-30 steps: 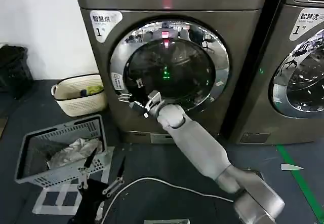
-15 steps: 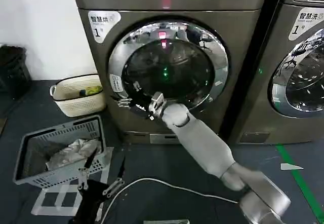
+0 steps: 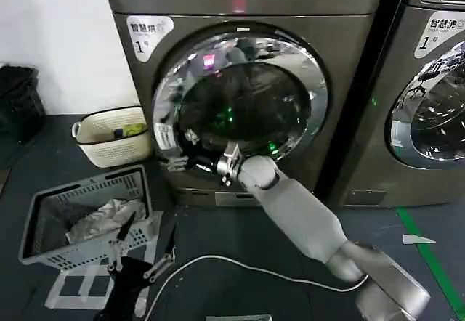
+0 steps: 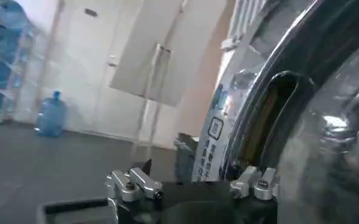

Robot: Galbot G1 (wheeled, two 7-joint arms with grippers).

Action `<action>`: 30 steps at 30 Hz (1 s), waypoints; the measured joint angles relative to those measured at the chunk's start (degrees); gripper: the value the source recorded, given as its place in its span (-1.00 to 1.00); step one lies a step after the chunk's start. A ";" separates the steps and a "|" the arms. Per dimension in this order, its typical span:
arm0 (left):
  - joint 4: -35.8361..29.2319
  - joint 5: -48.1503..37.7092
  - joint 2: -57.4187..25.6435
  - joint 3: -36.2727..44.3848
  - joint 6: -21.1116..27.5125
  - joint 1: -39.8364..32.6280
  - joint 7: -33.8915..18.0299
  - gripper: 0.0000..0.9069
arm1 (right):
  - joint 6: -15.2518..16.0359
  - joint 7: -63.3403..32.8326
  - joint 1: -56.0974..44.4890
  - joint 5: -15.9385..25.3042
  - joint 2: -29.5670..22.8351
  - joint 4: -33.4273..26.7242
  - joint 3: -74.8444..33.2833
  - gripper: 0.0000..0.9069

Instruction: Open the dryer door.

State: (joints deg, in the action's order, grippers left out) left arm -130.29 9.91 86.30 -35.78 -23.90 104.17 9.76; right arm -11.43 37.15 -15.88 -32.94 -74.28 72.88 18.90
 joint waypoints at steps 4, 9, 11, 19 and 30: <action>0.34 -1.77 -1.34 -2.81 1.07 -0.28 0.33 1.00 | -1.92 3.89 -0.52 -2.97 3.94 3.27 0.81 1.00; 1.50 -8.26 -3.85 -10.02 4.15 -1.17 1.71 1.00 | -3.86 10.33 -1.55 -6.96 8.19 6.88 0.87 1.00; 2.34 -11.03 -5.35 -13.28 5.00 -1.94 2.20 1.00 | -4.05 13.01 -2.10 -7.95 9.64 8.23 0.36 1.00; 5.22 -18.99 -10.63 -20.00 8.16 -6.70 4.64 1.00 | -4.23 26.26 -5.52 -12.86 15.43 13.38 -3.55 1.00; 8.12 -22.99 -18.30 -16.78 10.37 -12.19 6.80 1.00 | -3.70 33.17 -14.35 -13.17 24.08 19.99 -13.62 1.00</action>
State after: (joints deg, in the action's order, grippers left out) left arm -122.17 -13.08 68.00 -52.56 -13.53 91.98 16.55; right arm -15.13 70.32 -30.23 -46.11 -50.19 92.87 5.27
